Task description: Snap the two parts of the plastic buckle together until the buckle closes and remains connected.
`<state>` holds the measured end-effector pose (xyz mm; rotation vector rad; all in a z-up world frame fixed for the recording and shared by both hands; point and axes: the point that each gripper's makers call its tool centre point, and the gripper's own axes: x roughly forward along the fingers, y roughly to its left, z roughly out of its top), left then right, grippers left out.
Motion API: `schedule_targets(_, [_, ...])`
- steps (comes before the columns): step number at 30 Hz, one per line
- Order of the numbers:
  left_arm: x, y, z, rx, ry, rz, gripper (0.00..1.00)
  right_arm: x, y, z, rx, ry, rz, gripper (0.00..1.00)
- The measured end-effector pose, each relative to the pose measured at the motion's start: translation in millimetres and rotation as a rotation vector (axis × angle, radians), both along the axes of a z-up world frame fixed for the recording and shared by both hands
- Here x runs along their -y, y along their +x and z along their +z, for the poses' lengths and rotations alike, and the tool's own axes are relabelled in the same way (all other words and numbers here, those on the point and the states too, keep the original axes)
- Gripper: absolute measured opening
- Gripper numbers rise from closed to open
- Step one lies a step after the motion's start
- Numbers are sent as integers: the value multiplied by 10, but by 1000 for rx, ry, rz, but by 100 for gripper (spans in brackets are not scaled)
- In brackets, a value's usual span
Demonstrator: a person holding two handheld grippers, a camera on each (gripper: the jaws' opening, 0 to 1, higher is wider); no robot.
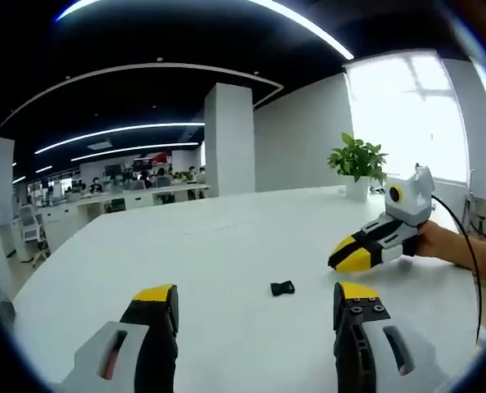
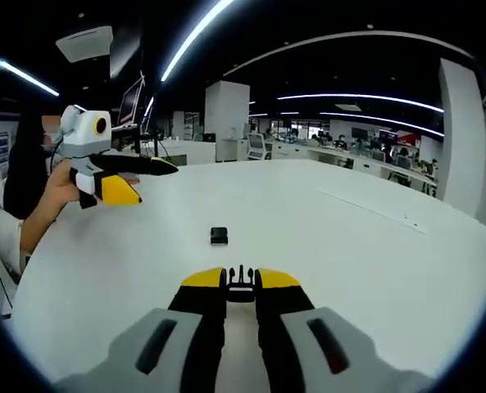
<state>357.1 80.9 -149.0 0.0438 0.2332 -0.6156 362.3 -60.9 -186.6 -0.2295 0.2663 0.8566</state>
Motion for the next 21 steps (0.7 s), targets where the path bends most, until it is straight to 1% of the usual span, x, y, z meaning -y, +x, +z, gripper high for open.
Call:
schedule_targets(3, [22,46,-2,9,33,-8,77,-1,-4,-13,0,-8,1,13])
schedule_targets(6, [69,80,-57,-5,63,-23,76,14,0,-14,2,-11,-4,13])
schedule_targets(10, [183,88,-92,-26,37,-49,77,37,-16,-12,6,-11,-12,13])
schedule_targets(13, [258,92,-114,-32,44,-61,77,36,-25,-11,5,-9,-13,13])
schedule_targets(15, [299,112,-135,-24,62,-60,76,40,-33,-13,6,-12,-15,13])
schedule_targets(17, [321,158,-149,-20,59,-46,76,44,-44,4,10,-8,-17,13])
schedule_targets(21, [393,204,-194,-49,38,-52,76,47,-52,30,16,1,-19,13])
